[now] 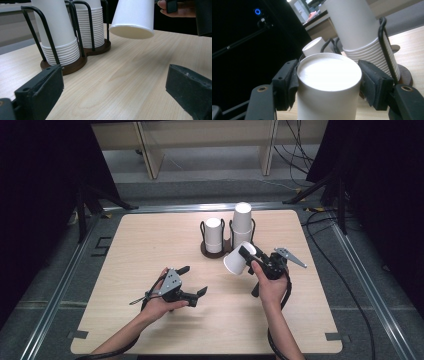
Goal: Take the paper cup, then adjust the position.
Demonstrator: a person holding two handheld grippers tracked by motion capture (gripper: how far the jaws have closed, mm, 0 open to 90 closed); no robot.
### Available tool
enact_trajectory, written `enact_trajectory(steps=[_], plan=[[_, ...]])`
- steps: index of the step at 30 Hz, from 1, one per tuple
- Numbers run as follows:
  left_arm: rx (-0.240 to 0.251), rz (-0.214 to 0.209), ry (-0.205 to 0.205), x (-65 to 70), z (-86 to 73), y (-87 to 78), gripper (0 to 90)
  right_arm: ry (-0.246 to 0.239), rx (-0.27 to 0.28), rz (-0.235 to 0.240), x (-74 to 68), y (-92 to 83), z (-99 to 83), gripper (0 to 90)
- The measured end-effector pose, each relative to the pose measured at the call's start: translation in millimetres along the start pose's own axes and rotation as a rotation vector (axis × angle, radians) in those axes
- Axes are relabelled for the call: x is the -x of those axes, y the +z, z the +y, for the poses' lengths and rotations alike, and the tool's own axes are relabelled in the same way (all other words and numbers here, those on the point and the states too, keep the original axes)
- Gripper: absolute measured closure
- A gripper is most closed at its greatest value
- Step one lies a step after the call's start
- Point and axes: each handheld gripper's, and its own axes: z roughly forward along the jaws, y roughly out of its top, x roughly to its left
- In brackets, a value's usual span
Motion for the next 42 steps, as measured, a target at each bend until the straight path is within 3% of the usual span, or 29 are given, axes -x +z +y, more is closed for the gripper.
enact_trajectory(steps=[6,13,14,17,19,24,26,28,30,34,38,39,41,42], plan=[[0.011,0.001,0.002,-0.8,2.4,-3.5,1.0,0.043,0.004,-0.018,4.8,-5.3,2.4,35.6],[0.003,0.002,0.010,0.7,5.0,-7.5,0.8,0.052,0.028,-0.025,6.0,-9.4,4.6,35.6],[0.024,-0.002,0.008,1.1,4.6,-7.0,0.8,0.050,0.028,-0.022,5.9,-9.2,4.7,35.6],[0.006,0.009,0.009,0.1,4.8,-10.0,0.7,0.044,0.039,0.007,6.1,-8.5,4.5,35.6],[0.024,0.010,0.004,-1.0,2.9,-8.1,0.7,0.055,0.027,0.005,6.1,-8.2,4.4,35.6],[0.004,0.015,0.003,-0.2,2.0,-5.8,0.6,0.053,0.017,-0.014,7.2,-5.9,5.1,35.6],[0.002,0.009,0.009,1.3,2.1,-4.1,0.5,0.059,0.024,0.008,8.5,-5.9,4.6,35.6],[0.017,0.008,0.005,2.5,1.6,-0.6,0.0,0.061,0.031,0.002,8.8,-6.2,4.7,35.6],[0.001,0.009,0.011,2.9,2.4,-0.2,0.0,0.064,0.030,-0.021,9.4,-7.5,4.3,35.6],[0.001,0.005,0.013,4.3,4.1,1.2,0.0,0.064,0.039,-0.026,11.2,-9.0,3.6,35.6],[0.022,-0.005,0.018,6.8,7.3,3.3,0.0,0.093,0.040,-0.014,11.3,-9.1,4.2,35.7],[0.006,0.000,0.024,7.2,8.9,2.0,0.0,0.105,0.038,-0.011,10.6,-8.8,4.2,35.7],[0.032,-0.008,0.021,8.5,11.5,4.2,0.0,0.112,0.037,-0.009,10.3,-8.2,3.9,35.6],[0.014,-0.005,0.027,8.8,13.5,3.3,0.0,0.116,0.037,-0.007,10.0,-7.8,3.7,35.6]])
